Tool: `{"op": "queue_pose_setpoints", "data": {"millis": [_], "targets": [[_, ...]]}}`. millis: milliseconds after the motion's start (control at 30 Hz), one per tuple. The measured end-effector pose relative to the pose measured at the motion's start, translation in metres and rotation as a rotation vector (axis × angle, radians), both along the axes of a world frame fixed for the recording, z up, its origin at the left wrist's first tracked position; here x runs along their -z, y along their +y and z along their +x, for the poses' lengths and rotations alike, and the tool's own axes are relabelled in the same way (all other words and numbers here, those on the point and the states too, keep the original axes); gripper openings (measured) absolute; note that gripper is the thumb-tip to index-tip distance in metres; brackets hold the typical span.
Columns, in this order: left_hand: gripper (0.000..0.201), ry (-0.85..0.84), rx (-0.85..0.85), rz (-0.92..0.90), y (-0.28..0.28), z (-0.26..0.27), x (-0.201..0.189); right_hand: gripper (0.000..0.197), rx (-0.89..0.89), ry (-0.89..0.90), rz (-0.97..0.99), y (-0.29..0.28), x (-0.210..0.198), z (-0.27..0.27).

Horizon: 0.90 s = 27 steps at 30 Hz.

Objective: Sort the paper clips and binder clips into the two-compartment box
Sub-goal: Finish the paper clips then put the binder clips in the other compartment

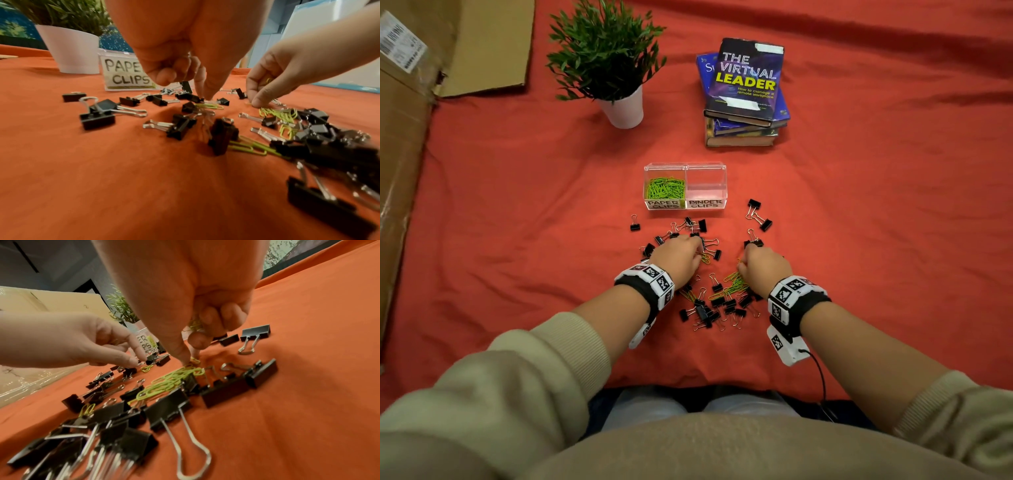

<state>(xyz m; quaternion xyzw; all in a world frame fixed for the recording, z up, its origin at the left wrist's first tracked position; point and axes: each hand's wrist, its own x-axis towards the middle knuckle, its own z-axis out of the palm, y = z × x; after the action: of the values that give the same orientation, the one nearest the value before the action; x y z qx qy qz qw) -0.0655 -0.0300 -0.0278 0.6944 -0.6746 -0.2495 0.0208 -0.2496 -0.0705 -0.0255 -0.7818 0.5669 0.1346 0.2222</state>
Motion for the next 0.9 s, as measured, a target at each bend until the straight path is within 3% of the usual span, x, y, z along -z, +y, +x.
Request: {"op": "queue_pose_setpoints", "data": {"millis": [167, 233, 400, 433, 533, 600, 667, 733, 900], "targets": [[0.025, -0.126, 0.126, -0.004, -0.006, -0.005, 0.006, 0.018, -0.019, -0.015, 0.047, 0.001, 0.0, 0.004], [0.024, -0.177, 0.187, -0.001, -0.008, -0.005, 0.005, 0.007, 0.043, -0.175, 0.134, 0.0, -0.004, 0.0], [0.024, -0.327, 0.4, -0.027, -0.009, -0.006, 0.0, 0.009, 0.401, -0.585, 0.445, -0.014, -0.022, -0.014], [0.025, -0.332, 0.42, -0.028, -0.009, -0.006, 0.0, 0.017, 0.463, -0.652, 0.509, -0.017, -0.024, -0.017], [0.024, -0.322, 0.428, -0.01, -0.009, -0.004, 0.001, 0.034, 0.579, -0.756, 0.632, -0.023, -0.026, -0.023], [0.024, -0.27, 0.388, 0.018, -0.009, -0.003, 0.001, 0.027, 0.623, -0.82, 0.7, -0.023, -0.026, -0.024], [0.02, -0.11, 0.243, 0.038, -0.008, -0.002, -0.002, 0.014, 0.566, -0.757, 0.666, -0.02, -0.024, -0.023], [0.011, 0.102, 0.048, 0.039, -0.007, 0.002, -0.007, 0.005, 0.379, -0.587, 0.555, -0.017, -0.019, -0.021], [0.004, 0.383, -0.208, 0.092, -0.006, 0.011, -0.024, 0.033, -0.064, -0.317, 0.349, -0.009, -0.01, -0.016]]}}
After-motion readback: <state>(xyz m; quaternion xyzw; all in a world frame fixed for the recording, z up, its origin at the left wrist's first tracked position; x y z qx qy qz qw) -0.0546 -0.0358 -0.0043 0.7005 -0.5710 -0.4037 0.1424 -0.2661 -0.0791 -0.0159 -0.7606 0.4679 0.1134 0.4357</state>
